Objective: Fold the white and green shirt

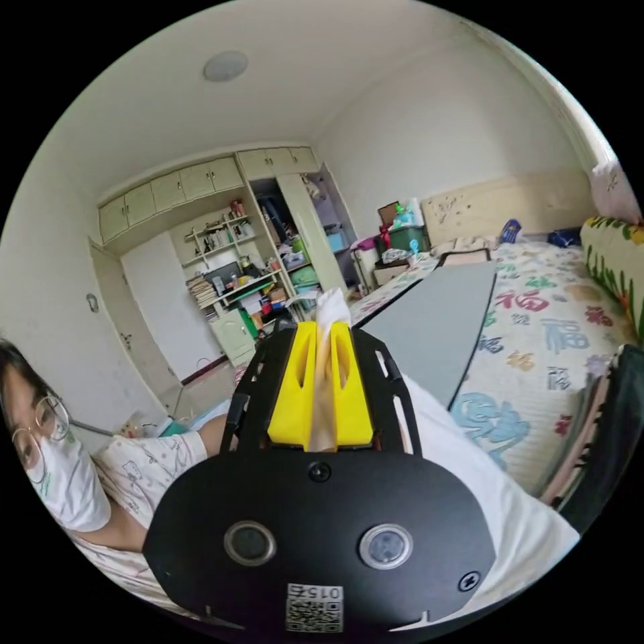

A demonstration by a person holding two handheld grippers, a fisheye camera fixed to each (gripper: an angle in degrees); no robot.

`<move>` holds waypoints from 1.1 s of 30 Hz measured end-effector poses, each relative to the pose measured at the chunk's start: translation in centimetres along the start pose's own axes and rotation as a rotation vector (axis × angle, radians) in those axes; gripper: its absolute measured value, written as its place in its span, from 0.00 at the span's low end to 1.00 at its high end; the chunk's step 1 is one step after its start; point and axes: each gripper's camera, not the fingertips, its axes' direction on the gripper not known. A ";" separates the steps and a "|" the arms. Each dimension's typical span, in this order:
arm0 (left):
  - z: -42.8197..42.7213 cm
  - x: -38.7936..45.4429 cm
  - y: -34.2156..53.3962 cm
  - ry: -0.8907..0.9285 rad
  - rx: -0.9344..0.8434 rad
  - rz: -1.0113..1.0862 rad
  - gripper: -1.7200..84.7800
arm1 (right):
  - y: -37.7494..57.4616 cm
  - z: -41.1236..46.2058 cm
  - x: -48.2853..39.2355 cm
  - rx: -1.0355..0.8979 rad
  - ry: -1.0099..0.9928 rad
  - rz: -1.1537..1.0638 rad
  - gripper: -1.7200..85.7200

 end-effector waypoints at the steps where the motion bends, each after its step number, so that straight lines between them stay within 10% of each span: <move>1: -1.3 1.1 -0.1 -0.087 -0.010 0.023 0.18 | -0.5 1.6 0.2 -0.013 -0.046 0.049 0.07; 10: -3.7 2.5 -3.4 -0.397 -0.140 0.042 0.18 | -4.7 8.1 7.3 -0.140 -0.336 0.359 0.07; 33: 2.7 4.1 -8.9 -0.272 0.008 -0.033 0.10 | -10.1 -5.3 12.3 0.022 -0.587 0.277 0.04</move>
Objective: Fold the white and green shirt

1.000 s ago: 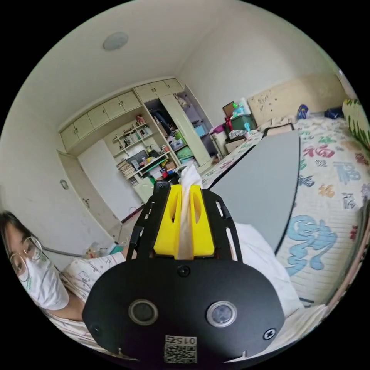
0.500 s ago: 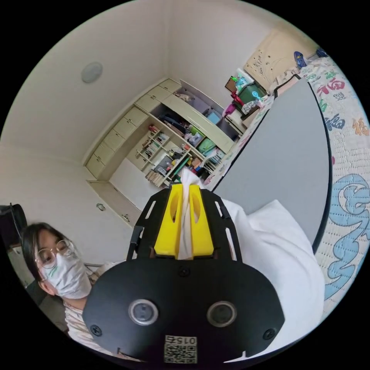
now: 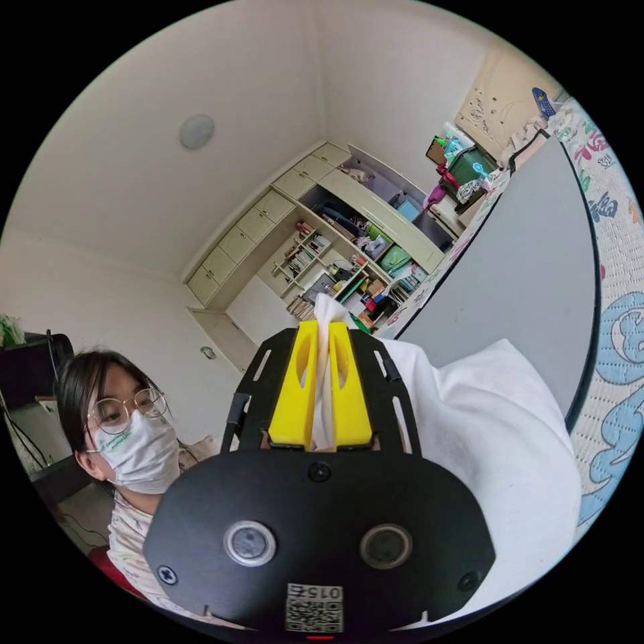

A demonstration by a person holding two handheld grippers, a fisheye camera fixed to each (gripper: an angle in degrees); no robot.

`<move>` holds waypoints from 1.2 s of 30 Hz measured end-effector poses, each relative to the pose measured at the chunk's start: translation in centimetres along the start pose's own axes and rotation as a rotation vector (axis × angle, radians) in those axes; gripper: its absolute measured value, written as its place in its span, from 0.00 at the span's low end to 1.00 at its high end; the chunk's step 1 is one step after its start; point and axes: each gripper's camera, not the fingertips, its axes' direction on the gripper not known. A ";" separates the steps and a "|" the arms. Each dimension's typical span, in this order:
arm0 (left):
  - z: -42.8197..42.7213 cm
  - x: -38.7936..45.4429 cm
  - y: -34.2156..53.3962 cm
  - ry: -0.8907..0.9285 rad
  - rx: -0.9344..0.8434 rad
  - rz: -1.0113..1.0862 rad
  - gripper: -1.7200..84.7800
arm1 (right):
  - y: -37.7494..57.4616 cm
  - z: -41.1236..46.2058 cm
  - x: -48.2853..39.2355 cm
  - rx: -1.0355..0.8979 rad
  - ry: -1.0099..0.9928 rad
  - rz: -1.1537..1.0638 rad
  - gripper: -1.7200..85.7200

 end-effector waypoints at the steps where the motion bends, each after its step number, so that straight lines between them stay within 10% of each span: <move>1: 0.2 0.2 -0.2 -0.006 -0.003 0.004 0.09 | -0.4 -0.3 0.2 0.000 -0.007 0.011 0.04; 36: 0.9 1.2 -1.9 0.088 -0.010 -0.112 0.06 | -1.8 -6.7 8.0 0.124 -0.093 0.103 0.08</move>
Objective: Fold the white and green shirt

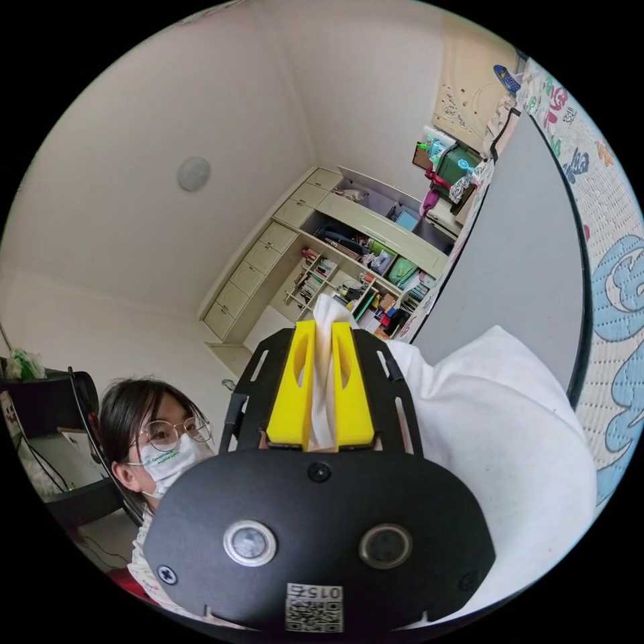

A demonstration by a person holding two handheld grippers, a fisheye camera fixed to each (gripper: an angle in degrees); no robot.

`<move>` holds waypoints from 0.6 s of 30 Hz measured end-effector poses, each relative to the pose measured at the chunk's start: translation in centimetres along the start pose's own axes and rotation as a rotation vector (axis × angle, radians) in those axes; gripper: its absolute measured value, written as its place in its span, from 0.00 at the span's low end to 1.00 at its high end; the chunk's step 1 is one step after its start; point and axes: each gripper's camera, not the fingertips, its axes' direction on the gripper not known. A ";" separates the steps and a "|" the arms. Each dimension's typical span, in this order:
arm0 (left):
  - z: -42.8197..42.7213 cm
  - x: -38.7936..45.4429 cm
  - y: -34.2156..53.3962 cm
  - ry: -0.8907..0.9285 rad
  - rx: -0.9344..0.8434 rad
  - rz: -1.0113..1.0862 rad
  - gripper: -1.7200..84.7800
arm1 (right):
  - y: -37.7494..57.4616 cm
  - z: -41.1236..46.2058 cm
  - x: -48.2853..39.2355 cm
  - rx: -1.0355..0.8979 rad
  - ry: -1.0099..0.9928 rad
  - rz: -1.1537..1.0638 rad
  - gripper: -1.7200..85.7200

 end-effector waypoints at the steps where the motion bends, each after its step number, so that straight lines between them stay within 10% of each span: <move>1: -0.1 0.1 0.3 -0.002 0.000 0.007 0.06 | 0.3 0.0 0.2 0.004 0.002 -0.006 0.08; 18: -0.1 1.5 7.0 0.051 0.001 0.185 0.07 | 8.6 5.5 3.0 -0.091 0.150 -0.109 0.05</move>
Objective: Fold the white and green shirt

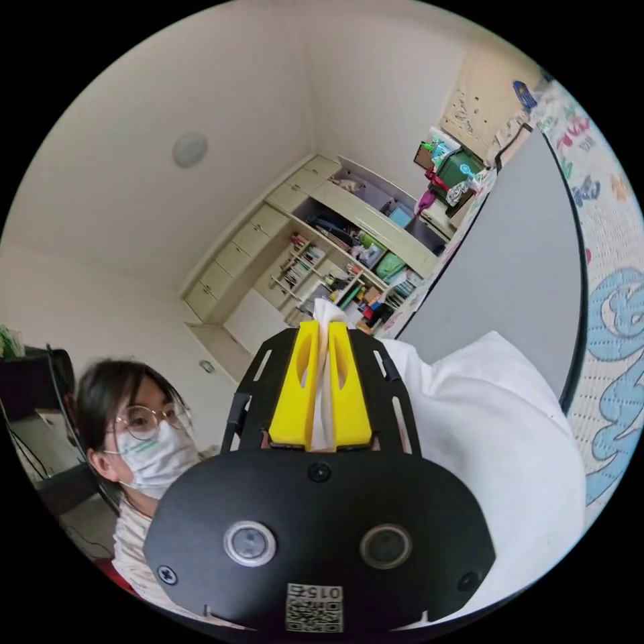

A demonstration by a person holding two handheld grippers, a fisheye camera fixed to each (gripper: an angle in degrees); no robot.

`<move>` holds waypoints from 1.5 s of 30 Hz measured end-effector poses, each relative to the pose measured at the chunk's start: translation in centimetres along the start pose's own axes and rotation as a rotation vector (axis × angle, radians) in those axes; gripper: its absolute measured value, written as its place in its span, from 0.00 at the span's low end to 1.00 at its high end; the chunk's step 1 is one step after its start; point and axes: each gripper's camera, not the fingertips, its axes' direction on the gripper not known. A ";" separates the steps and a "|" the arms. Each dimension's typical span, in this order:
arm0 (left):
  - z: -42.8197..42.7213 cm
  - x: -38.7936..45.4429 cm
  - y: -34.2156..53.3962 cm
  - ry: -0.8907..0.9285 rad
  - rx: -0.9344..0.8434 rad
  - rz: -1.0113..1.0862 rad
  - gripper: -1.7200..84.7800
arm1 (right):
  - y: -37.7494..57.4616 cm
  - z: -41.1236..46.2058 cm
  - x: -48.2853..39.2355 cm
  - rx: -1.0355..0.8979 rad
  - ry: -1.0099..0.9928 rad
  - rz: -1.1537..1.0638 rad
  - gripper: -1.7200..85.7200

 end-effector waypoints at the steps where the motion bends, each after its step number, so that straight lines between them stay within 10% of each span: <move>1: 0.1 0.7 0.6 -0.035 0.003 0.036 0.07 | 0.9 1.4 -1.3 -0.029 0.074 -0.063 0.06; 36: 10.5 1.2 21.6 -0.113 0.004 0.072 0.05 | 20.7 10.6 1.0 0.096 0.176 -0.098 0.06; 45: 15.0 12.7 25.3 -0.377 -0.045 0.316 0.02 | 24.2 7.0 -14.2 0.181 0.613 -0.123 0.04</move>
